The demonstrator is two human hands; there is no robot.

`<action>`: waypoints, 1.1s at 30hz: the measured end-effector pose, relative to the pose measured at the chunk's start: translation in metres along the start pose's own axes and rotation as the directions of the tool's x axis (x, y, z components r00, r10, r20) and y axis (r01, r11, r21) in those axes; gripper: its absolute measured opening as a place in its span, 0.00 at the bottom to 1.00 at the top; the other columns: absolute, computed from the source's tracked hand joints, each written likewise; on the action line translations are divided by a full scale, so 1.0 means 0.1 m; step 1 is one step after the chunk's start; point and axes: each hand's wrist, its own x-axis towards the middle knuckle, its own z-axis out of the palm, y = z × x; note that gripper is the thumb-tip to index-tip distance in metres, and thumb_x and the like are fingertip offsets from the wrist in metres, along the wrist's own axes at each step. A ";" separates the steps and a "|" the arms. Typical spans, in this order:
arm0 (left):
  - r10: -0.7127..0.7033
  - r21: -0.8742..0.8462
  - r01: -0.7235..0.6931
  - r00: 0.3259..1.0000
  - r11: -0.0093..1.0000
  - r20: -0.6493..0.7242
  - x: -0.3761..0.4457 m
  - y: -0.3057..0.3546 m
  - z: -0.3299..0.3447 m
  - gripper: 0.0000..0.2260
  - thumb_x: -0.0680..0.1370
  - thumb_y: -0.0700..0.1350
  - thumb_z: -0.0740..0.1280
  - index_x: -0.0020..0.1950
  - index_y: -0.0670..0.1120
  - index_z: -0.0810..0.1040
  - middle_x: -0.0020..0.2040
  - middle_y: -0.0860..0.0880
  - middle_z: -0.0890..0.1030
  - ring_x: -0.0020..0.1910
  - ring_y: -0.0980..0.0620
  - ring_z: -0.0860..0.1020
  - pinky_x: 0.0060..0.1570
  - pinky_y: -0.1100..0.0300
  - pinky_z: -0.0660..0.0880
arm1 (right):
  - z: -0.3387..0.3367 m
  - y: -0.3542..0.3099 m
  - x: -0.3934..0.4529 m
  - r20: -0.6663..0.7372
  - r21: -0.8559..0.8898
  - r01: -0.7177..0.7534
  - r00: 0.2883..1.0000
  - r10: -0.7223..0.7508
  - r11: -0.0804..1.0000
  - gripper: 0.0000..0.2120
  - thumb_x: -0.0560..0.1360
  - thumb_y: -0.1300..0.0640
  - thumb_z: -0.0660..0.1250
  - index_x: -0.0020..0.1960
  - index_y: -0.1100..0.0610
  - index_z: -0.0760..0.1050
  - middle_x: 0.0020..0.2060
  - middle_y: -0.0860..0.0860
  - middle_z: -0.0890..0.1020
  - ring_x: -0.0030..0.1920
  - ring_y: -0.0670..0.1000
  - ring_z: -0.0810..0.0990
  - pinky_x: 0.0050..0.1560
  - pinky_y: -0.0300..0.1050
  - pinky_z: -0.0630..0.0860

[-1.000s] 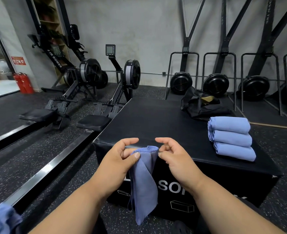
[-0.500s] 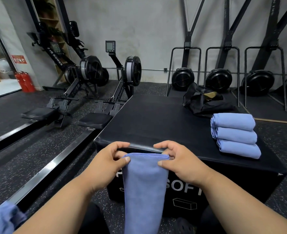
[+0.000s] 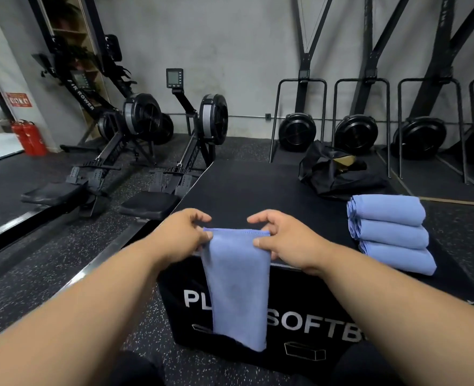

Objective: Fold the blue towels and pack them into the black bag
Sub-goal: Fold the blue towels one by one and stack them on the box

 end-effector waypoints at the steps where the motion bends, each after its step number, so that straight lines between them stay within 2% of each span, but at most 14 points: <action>1: -0.015 0.005 0.015 1.000 1.000 -0.008 0.18 0.07 -0.05 0.13 0.79 0.38 0.73 0.61 0.47 0.78 0.39 0.47 0.84 0.35 0.53 0.82 0.48 0.53 0.83 | -0.06 -0.08 0.16 -0.004 -0.003 -0.006 1.000 0.006 1.000 0.20 0.77 0.64 0.72 0.66 0.48 0.77 0.44 0.52 0.84 0.40 0.48 0.81 0.41 0.42 0.80; 5: 0.012 0.039 -0.010 0.997 0.999 -0.072 0.83 0.47 -0.28 0.15 0.80 0.37 0.71 0.66 0.43 0.76 0.44 0.43 0.85 0.32 0.50 0.84 0.49 0.50 0.84 | -0.34 -0.45 0.82 -0.075 0.015 -0.011 0.997 0.012 1.000 0.18 0.77 0.65 0.73 0.63 0.51 0.78 0.48 0.56 0.82 0.45 0.51 0.81 0.45 0.44 0.79; 8: 0.070 -0.114 -0.093 0.979 0.989 -0.190 1.21 0.93 -0.55 0.15 0.82 0.34 0.67 0.69 0.41 0.73 0.50 0.42 0.82 0.33 0.49 0.82 0.33 0.59 0.81 | -0.60 -0.95 1.25 -0.199 0.029 0.074 0.978 -0.066 0.997 0.17 0.76 0.66 0.74 0.61 0.51 0.79 0.46 0.54 0.79 0.45 0.50 0.79 0.47 0.42 0.78; 9: 0.094 -0.158 -0.133 0.968 0.978 -0.233 1.31 1.11 -0.65 0.16 0.82 0.34 0.67 0.70 0.41 0.73 0.51 0.42 0.82 0.33 0.50 0.82 0.30 0.60 0.80 | -0.69 -1.14 1.36 -0.238 0.032 0.122 0.965 -0.111 0.992 0.18 0.76 0.67 0.74 0.61 0.51 0.79 0.45 0.53 0.79 0.44 0.50 0.79 0.46 0.42 0.78; 11: 0.159 -0.194 -0.232 0.931 0.953 -0.328 1.46 1.44 -0.84 0.14 0.82 0.35 0.68 0.67 0.42 0.75 0.51 0.43 0.82 0.33 0.53 0.81 0.32 0.61 0.79 | -0.87 -1.51 1.50 -0.306 0.033 0.220 0.931 -0.200 0.975 0.18 0.77 0.68 0.73 0.62 0.53 0.78 0.43 0.53 0.79 0.39 0.48 0.79 0.41 0.42 0.78; 13: 0.224 -0.239 -0.337 0.889 0.911 -0.401 1.51 1.70 -0.96 0.10 0.82 0.35 0.68 0.61 0.45 0.77 0.49 0.45 0.81 0.33 0.57 0.81 0.34 0.66 0.78 | -1.04 -1.78 1.55 -0.366 -0.005 0.292 0.889 -0.274 0.956 0.18 0.77 0.69 0.72 0.64 0.54 0.78 0.39 0.50 0.78 0.32 0.42 0.78 0.36 0.36 0.77; 15: 0.260 -0.322 -0.411 0.869 0.853 -0.420 1.50 1.79 -0.98 0.13 0.82 0.35 0.68 0.65 0.46 0.74 0.47 0.46 0.81 0.35 0.58 0.83 0.37 0.65 0.79 | -1.15 -1.86 1.56 -0.388 -0.060 0.335 0.860 -0.331 0.940 0.18 0.77 0.68 0.72 0.64 0.54 0.79 0.36 0.48 0.75 0.28 0.38 0.75 0.35 0.33 0.73; 18: 0.283 -0.265 -0.387 0.891 0.883 -0.356 1.46 1.46 -0.83 0.13 0.82 0.37 0.69 0.66 0.46 0.75 0.45 0.50 0.82 0.38 0.58 0.83 0.43 0.60 0.81 | -1.15 -1.52 1.52 -0.336 -0.108 0.295 0.888 -0.314 0.950 0.19 0.76 0.66 0.75 0.63 0.50 0.80 0.37 0.48 0.78 0.31 0.41 0.77 0.37 0.34 0.74; 21: 0.250 -0.144 -0.283 0.944 0.948 -0.214 1.36 0.66 -0.38 0.12 0.80 0.39 0.72 0.62 0.50 0.78 0.42 0.52 0.83 0.39 0.55 0.80 0.48 0.52 0.80 | -0.87 -0.69 1.37 -0.244 -0.131 0.177 0.948 -0.205 0.975 0.18 0.76 0.68 0.74 0.60 0.51 0.79 0.37 0.50 0.78 0.26 0.39 0.72 0.31 0.34 0.70; 23: 0.190 -0.052 -0.198 0.974 0.979 -0.126 1.16 0.11 0.02 0.12 0.79 0.39 0.73 0.55 0.55 0.78 0.40 0.55 0.83 0.38 0.60 0.79 0.50 0.57 0.78 | -0.58 -0.04 1.18 -0.176 -0.157 0.055 0.981 -0.083 0.986 0.17 0.76 0.68 0.73 0.58 0.50 0.79 0.37 0.51 0.77 0.25 0.39 0.71 0.30 0.32 0.68; 26: 0.078 -0.019 -0.078 0.997 0.997 -0.009 0.78 -0.58 0.57 0.10 0.79 0.41 0.73 0.54 0.56 0.79 0.41 0.59 0.85 0.37 0.60 0.80 0.52 0.56 0.78 | -0.18 0.72 0.83 -0.114 -0.202 -0.081 0.992 0.059 0.976 0.18 0.75 0.66 0.73 0.54 0.44 0.80 0.39 0.50 0.78 0.32 0.39 0.74 0.42 0.37 0.73; 27: 0.052 -0.019 -0.052 0.999 0.998 0.005 0.66 -0.75 0.71 0.10 0.79 0.44 0.73 0.55 0.57 0.79 0.43 0.58 0.85 0.39 0.58 0.81 0.53 0.55 0.79 | -0.08 0.87 0.71 -0.114 -0.196 -0.103 0.990 0.082 0.975 0.17 0.75 0.65 0.73 0.54 0.43 0.80 0.40 0.48 0.78 0.34 0.40 0.75 0.46 0.38 0.74; 30: 0.026 0.036 -0.026 1.000 0.999 -0.016 0.34 -0.94 0.89 0.11 0.79 0.48 0.73 0.57 0.62 0.79 0.47 0.57 0.85 0.45 0.59 0.82 0.50 0.65 0.76 | 0.07 1.09 0.40 -0.126 -0.141 -0.119 0.987 0.101 0.983 0.17 0.77 0.64 0.71 0.57 0.43 0.80 0.44 0.49 0.81 0.38 0.40 0.77 0.49 0.37 0.77; 33: 0.043 -0.049 -0.044 0.999 0.998 -0.026 0.23 -0.92 0.87 0.11 0.78 0.48 0.74 0.58 0.62 0.80 0.49 0.55 0.85 0.48 0.54 0.84 0.50 0.60 0.79 | 0.08 1.11 0.25 -0.150 -0.036 -0.102 0.984 0.095 0.994 0.16 0.78 0.65 0.70 0.58 0.46 0.81 0.43 0.50 0.84 0.40 0.41 0.79 0.49 0.37 0.78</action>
